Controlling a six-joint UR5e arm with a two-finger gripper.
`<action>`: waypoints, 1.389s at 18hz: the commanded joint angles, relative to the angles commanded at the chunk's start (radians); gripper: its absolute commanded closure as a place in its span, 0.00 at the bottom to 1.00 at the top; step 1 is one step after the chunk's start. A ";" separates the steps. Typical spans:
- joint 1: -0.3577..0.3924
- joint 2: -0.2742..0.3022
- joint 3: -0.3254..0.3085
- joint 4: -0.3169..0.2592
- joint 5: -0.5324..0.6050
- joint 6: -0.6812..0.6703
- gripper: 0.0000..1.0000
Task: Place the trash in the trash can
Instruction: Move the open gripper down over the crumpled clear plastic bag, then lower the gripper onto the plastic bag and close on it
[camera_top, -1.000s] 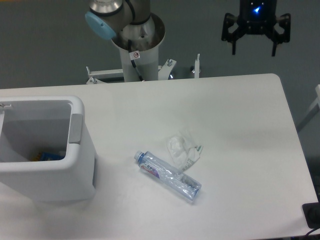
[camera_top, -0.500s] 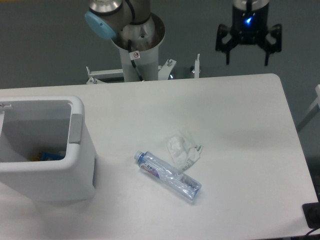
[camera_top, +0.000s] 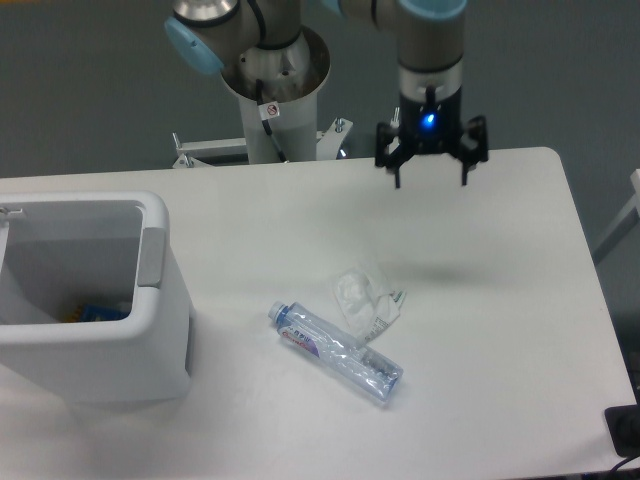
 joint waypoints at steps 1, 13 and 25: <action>-0.012 -0.020 0.000 0.008 -0.002 -0.029 0.00; -0.078 -0.192 -0.038 0.093 0.083 -0.131 0.00; -0.117 -0.247 -0.029 0.129 0.075 -0.135 0.00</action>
